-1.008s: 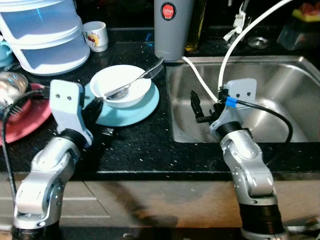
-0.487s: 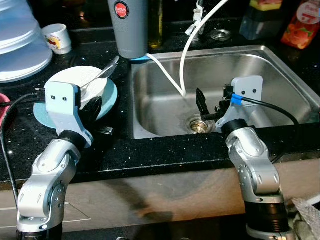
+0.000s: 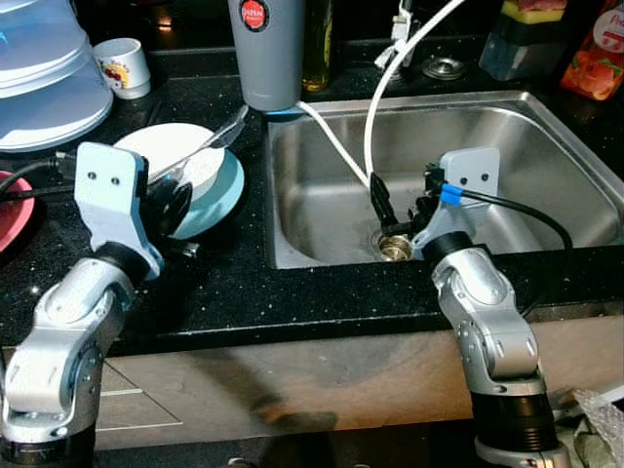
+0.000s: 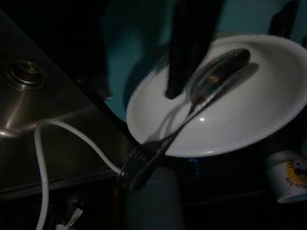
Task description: Kitchen organization
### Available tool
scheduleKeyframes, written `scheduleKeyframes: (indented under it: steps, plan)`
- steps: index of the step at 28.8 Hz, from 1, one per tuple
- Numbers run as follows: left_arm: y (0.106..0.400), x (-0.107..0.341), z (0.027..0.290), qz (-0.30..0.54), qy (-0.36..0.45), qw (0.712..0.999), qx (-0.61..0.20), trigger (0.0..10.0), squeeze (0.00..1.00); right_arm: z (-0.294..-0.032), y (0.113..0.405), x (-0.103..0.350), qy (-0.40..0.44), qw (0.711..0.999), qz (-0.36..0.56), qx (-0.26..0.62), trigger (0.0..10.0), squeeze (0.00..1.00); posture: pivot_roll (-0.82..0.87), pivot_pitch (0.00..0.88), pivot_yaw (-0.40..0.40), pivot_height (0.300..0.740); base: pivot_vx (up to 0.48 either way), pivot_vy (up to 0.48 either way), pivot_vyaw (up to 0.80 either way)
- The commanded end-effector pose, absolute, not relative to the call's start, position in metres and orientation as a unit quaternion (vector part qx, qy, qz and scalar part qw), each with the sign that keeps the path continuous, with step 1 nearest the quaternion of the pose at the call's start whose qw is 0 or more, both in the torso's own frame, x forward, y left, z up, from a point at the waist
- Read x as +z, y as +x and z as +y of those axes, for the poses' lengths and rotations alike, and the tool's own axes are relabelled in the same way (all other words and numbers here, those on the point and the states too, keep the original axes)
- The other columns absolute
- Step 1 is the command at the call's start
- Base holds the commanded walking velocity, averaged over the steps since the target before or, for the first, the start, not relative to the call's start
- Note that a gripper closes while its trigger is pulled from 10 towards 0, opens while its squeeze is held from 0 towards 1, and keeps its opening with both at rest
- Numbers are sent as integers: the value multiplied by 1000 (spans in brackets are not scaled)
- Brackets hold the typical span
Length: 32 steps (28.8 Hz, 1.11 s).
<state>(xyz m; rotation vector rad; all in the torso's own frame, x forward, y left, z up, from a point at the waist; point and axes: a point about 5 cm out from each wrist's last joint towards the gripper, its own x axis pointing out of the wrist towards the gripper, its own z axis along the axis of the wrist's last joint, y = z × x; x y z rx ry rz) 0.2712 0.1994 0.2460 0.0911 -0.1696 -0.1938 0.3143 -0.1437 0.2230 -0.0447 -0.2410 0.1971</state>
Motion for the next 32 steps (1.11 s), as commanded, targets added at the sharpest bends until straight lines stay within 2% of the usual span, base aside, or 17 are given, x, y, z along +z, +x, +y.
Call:
scheduleKeyframes:
  steps: [1, 10, 11, 12, 17, 18, 19, 20, 25, 26, 32]
  plan:
    - [271, 252, 207, -83, 52, 991, -90, 10000, 1000, -140, 316, 220, -18, 988, -113, 108, 10000, 0, 26, 91, 1, 740, 0, 0, 0]
    - [278, 260, 217, -56, 97, 992, -51, 10000, 1000, -139, 317, 222, -17, 987, -115, 110, 10000, 0, 28, 87, 0, 740, 0, 0, 0]
    - [279, 262, 217, -58, 98, 992, -53, 10000, 298, -139, 317, 222, -17, 987, -116, 110, 10000, 0, 28, 87, 0, 740, 0, 0, 0]
    - [283, 264, 216, -60, 103, 991, -63, 10000, 0, -139, 318, 222, -17, 987, -117, 111, 10000, 0, 28, 87, 0, 740, 0, 0, 0]
    - [301, 271, 211, -54, 127, 985, -100, 10000, 0, -137, 321, 225, -17, 986, -119, 116, 10000, 0, 32, 81, -7, 740, 0, 0, 0]
    - [321, 275, 211, -39, 152, 981, -116, 6549, 0, -134, 324, 228, -19, 985, -121, 124, 10000, 0, 31, 80, -5, 740, 0, 0, 0]
    - [321, 275, 211, -39, 152, 981, -116, 6549, 0, -134, 324, 228, -19, 985, -121, 124, 10000, 0, 31, 80, -5, 740, 0, 0, 0]
    - [332, 276, 212, -21, 155, 980, -122, 0, 0, -133, 325, 229, -22, 984, -122, 129, 10000, 0, 28, 80, 0, 740, 0, 0, 0]
    - [350, 278, 219, 3, 178, 977, -120, 0, 0, -130, 328, 233, -29, 983, -116, 138, 10000, 0, 22, 83, 11, 740, 0, 0, 0]
    - [354, 278, 222, 11, 188, 975, -115, 10000, 0, -129, 329, 232, -33, 984, -103, 142, 10000, 0, 20, 83, 12, 740, 0, 0, 0]
    - [364, 280, 228, 31, 202, 969, -137, 10000, 0, -126, 329, 230, -20, 984, -53, 170, 10000, 0, 11, 86, 22, 740, 0, 0, 0]
